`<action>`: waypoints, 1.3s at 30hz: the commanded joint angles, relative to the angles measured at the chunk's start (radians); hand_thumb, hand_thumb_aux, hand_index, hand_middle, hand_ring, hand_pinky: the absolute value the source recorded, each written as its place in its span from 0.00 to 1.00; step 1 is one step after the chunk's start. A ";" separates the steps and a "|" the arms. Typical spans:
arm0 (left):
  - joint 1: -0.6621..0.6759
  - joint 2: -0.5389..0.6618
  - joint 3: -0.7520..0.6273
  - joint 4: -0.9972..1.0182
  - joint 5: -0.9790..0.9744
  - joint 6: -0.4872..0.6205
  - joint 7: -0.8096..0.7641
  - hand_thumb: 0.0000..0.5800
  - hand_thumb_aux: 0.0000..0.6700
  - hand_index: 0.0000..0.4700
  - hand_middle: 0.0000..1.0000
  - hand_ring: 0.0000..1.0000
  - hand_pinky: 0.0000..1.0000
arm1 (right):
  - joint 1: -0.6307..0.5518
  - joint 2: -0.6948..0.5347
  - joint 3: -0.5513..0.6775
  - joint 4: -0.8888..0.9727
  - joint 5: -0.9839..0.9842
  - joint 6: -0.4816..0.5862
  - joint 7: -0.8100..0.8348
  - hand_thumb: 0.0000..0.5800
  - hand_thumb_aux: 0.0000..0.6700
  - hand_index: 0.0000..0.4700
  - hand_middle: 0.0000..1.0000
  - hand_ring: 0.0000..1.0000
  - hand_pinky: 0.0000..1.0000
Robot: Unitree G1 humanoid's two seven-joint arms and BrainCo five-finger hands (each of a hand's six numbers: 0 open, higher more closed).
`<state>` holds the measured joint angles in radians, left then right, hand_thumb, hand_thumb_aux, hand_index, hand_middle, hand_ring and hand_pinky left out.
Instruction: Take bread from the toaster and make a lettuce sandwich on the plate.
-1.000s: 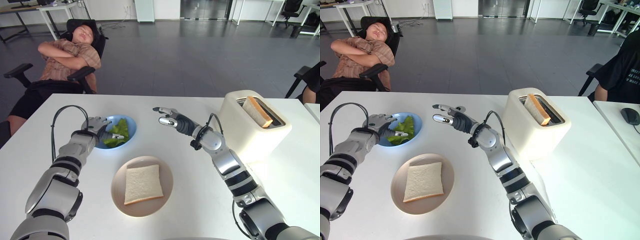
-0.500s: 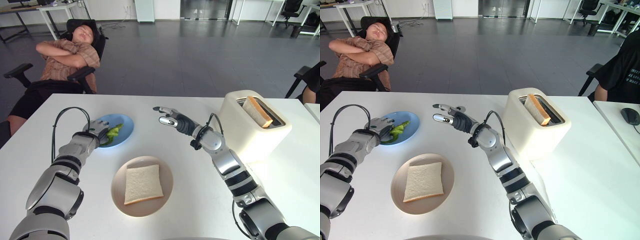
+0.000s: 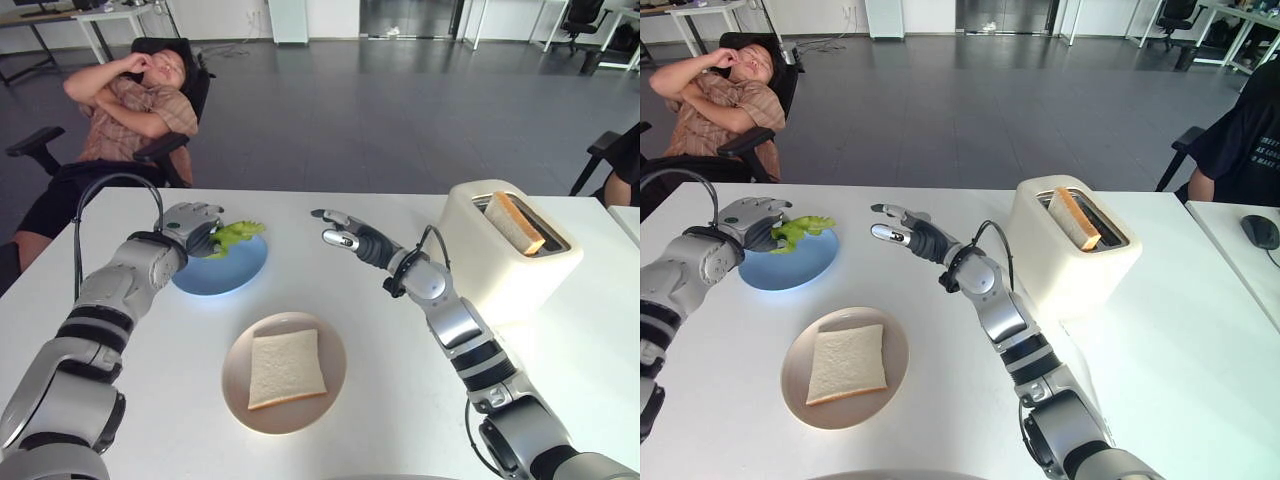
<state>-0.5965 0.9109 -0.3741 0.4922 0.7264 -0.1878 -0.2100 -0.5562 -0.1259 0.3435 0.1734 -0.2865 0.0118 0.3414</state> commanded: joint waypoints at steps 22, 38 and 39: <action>0.430 0.052 0.075 -0.772 -0.197 0.092 -0.631 0.89 0.67 0.67 0.00 0.00 0.00 | -0.006 -0.015 -0.035 -0.001 0.009 0.007 -0.003 0.00 0.00 0.00 0.00 0.00 0.00; 0.444 0.058 0.149 -0.868 -0.321 0.096 -0.732 0.83 0.59 0.59 0.00 0.00 0.00 | -0.010 -0.013 -0.032 0.019 0.009 0.000 -0.004 0.00 0.00 0.00 0.00 0.00 0.00; 0.443 0.060 0.155 -0.870 -0.336 0.095 -0.741 0.83 0.59 0.59 0.00 0.00 0.00 | -0.011 -0.012 -0.032 0.021 0.008 -0.001 -0.004 0.00 0.00 0.00 0.00 0.00 0.00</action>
<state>-0.1590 0.9562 -0.2361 -0.3679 0.4177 -0.0923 -0.9274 -0.5588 -0.1384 0.3150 0.1842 -0.2838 0.0116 0.3353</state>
